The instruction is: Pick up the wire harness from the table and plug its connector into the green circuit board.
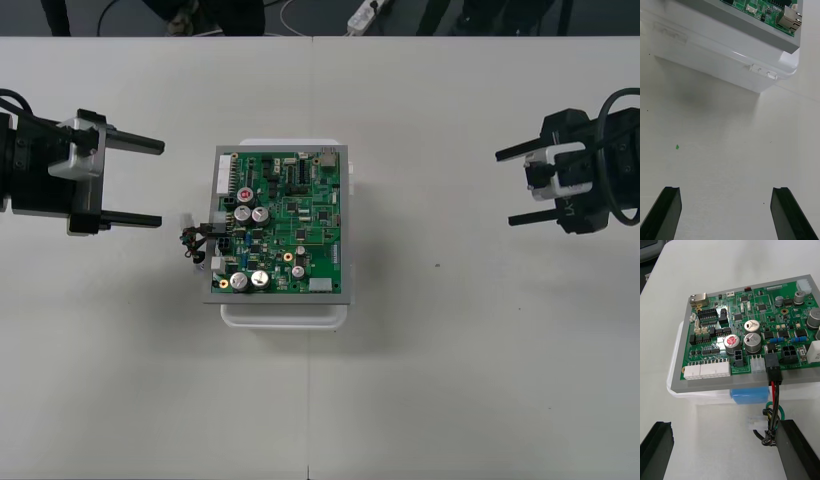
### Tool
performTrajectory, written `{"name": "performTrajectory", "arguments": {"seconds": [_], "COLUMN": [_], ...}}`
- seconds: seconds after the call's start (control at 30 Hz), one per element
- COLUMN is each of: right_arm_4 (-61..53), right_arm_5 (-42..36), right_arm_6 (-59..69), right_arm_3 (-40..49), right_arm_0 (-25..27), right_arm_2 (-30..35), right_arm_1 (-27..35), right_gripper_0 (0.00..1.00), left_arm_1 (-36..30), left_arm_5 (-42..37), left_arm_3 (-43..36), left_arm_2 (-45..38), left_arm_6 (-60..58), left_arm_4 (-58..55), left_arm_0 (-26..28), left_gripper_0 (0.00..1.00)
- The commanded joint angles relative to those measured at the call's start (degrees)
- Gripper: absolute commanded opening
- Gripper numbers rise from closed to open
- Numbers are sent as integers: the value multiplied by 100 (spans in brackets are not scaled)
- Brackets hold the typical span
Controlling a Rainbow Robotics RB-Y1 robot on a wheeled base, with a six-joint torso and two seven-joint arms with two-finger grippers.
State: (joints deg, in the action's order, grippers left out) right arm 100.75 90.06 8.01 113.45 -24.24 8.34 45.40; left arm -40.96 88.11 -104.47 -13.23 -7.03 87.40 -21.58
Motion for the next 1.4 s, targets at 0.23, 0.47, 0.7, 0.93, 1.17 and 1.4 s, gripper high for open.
{"name": "performTrajectory", "arguments": {"seconds": [0.23, 0.47, 0.7, 0.93, 1.17, 1.4], "right_arm_4": [-460, -671, -1198, -1321, -1356, -1550], "right_arm_5": [-6, -6, -6, -6, -6, -6], "right_arm_6": [1142, 1616, 1792, 1731, 1766, 1792], "right_arm_3": [28, 36, -438, -614, -614, -614], "right_arm_0": [68, 68, 200, 270, 402, 534], "right_arm_2": [212, 212, 221, 221, 362, 564], "right_arm_1": [347, 488, 734, 1015, 1015, 892], "right_gripper_0": [69, 69, 69, 69, 69, 69], "left_arm_1": [71, 71, -17, -166, -175, -175], "left_arm_5": [189, 189, 189, 189, 189, 189], "left_arm_3": [-188, -197, -188, -188, -188, -153], "left_arm_2": [-321, -250, 13, 330, 409, 321], "left_arm_6": [-589, -975, -1054, -1116, -1046, -720], "left_arm_4": [66, -162, -312, -637, -655, -619], "left_arm_0": [49, 23, -13, -39, -30, -30], "left_gripper_0": [77, 76, 76, 76, 75, 100]}}
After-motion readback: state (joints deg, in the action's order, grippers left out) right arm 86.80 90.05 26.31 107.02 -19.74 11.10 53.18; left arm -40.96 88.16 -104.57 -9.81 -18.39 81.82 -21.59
